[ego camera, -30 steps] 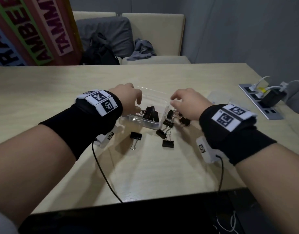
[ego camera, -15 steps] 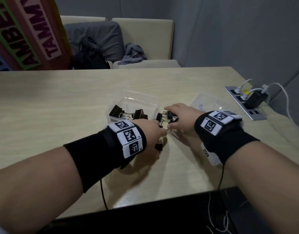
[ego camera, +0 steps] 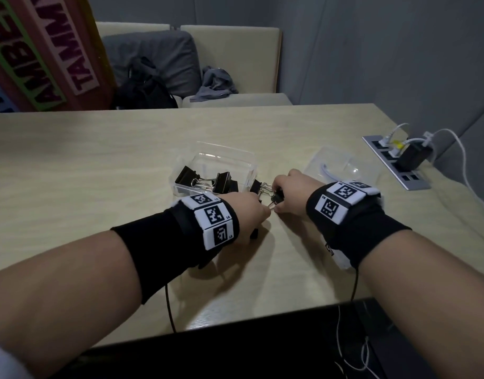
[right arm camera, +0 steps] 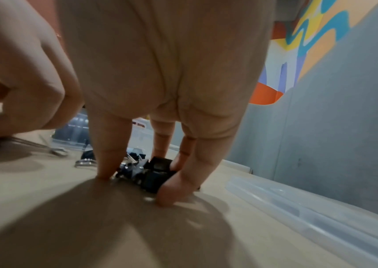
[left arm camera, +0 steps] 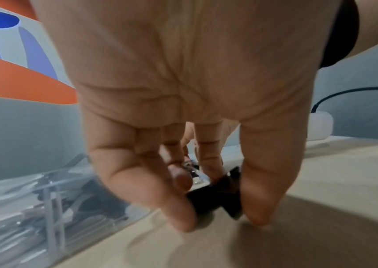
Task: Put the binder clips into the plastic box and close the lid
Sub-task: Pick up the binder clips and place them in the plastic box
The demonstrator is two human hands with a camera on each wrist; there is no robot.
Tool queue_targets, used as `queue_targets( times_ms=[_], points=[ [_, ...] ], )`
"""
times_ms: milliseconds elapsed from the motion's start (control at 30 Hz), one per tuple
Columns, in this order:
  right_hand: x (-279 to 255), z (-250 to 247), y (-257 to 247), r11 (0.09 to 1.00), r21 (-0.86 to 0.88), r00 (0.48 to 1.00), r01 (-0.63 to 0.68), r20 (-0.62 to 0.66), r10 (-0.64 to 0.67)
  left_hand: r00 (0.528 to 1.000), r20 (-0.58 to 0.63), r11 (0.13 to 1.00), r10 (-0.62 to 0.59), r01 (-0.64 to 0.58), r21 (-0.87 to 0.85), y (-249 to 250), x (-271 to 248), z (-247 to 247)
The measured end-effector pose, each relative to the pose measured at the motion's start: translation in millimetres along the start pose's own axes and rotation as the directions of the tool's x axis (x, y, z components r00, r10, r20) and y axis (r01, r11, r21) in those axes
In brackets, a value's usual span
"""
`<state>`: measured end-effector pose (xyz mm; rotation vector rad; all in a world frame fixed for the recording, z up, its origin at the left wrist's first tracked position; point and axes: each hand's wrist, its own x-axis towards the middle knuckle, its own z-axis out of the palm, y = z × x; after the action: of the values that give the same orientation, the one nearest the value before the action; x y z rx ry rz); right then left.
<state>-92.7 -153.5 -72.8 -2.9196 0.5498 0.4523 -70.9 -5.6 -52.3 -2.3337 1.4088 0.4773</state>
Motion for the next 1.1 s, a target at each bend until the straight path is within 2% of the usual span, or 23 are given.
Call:
queue_targets(
  times_ms=[167,567,667,833,967,1100],
  points=[
    [-0.3,-0.1,-5.6,0.997,0.017,0.998,-0.070,0.010,0.069,1.000,0.005,0.999,0.009,-0.009,-0.032,2.8,1.9,-1.9],
    [-3.0,-6.5,-5.4,0.999,0.003,0.993,-0.053,-0.110,0.053,0.999,-0.022,0.997,0.030,-0.031,-0.065,4.9,8.8,-1.1],
    [-3.6,-12.5,-2.3,0.991,0.090,0.987,-0.096,-0.122,0.106,0.998,-0.054,0.999,0.024,-0.026,-0.041,5.9,7.7,-1.8],
    [-1.0,-29.2,4.8,0.923,0.372,0.962,-0.099,-0.201,0.184,0.993,-0.102,0.998,0.054,-0.052,0.017,9.9,9.1,-0.2],
    [8.4,-44.1,-1.9,0.823,0.568,0.945,0.015,-0.276,0.174,0.988,-0.133,0.997,0.076,-0.080,-0.022,10.1,7.1,-0.9],
    [17.7,-51.7,-23.6,0.767,0.629,0.950,0.131,-0.300,0.084,0.991,-0.092,0.995,0.099,-0.098,0.021,12.3,7.7,-4.9]
  ],
)
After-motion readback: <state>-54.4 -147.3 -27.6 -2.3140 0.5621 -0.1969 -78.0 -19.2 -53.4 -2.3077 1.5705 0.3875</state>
